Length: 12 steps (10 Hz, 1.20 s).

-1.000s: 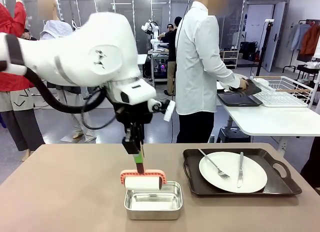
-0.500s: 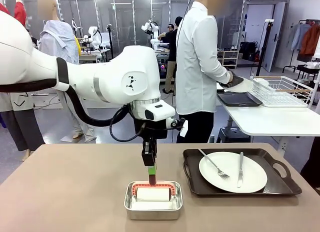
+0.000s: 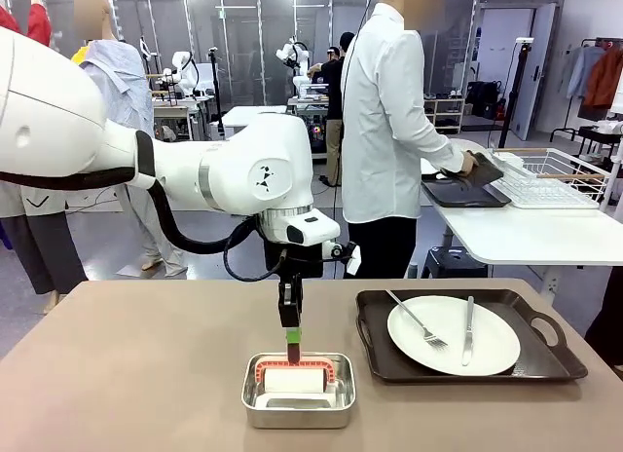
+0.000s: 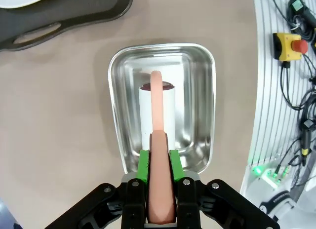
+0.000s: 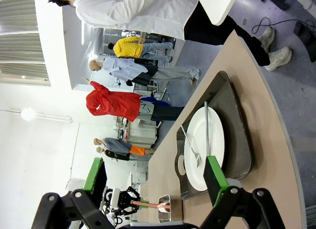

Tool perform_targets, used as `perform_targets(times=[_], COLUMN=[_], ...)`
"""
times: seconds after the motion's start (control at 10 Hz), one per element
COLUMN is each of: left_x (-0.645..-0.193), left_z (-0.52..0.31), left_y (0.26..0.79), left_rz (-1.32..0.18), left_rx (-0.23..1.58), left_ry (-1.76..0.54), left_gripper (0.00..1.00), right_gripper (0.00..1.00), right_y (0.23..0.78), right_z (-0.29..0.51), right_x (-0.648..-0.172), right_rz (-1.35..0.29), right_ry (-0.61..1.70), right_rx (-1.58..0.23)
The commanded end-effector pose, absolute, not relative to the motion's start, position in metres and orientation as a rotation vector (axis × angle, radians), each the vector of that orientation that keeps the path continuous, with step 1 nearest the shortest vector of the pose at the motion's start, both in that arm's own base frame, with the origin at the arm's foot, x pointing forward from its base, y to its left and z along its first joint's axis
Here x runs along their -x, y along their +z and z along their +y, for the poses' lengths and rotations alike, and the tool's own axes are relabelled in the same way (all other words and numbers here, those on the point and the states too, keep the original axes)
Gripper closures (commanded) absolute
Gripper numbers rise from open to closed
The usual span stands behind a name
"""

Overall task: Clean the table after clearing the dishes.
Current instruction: Place the Lint Roller back on top of the Airtight Container.

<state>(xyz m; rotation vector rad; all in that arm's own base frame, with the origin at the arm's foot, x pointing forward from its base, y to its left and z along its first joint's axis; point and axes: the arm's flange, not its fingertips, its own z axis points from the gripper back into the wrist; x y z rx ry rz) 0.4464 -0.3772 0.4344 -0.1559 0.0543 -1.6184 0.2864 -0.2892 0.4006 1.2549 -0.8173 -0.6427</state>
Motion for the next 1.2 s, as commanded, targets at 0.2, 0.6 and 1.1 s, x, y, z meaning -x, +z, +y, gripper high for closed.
perform_targets(times=[0.2, 0.6, 1.1], left_x=[-0.463, -0.471, -0.470], left_z=[-0.385, -0.381, -0.377], left_y=[0.421, 0.415, 0.421], left_rz=[0.085, 0.084, 0.057], left_rx=[0.109, 0.127, 0.136], left_ry=[-1.578, -1.577, -1.580], left_gripper=[0.79, 0.55, 0.00], right_gripper=[0.00, 0.00, 0.00], right_y=[0.404, 0.404, 0.404], right_z=[-0.289, -0.289, -0.289], right_x=[-0.285, -0.285, -0.285], right_rz=[-0.831, -0.831, -0.831], right_ry=[-0.648, -0.648, -0.648], right_rx=[-1.267, -1.267, -1.267])
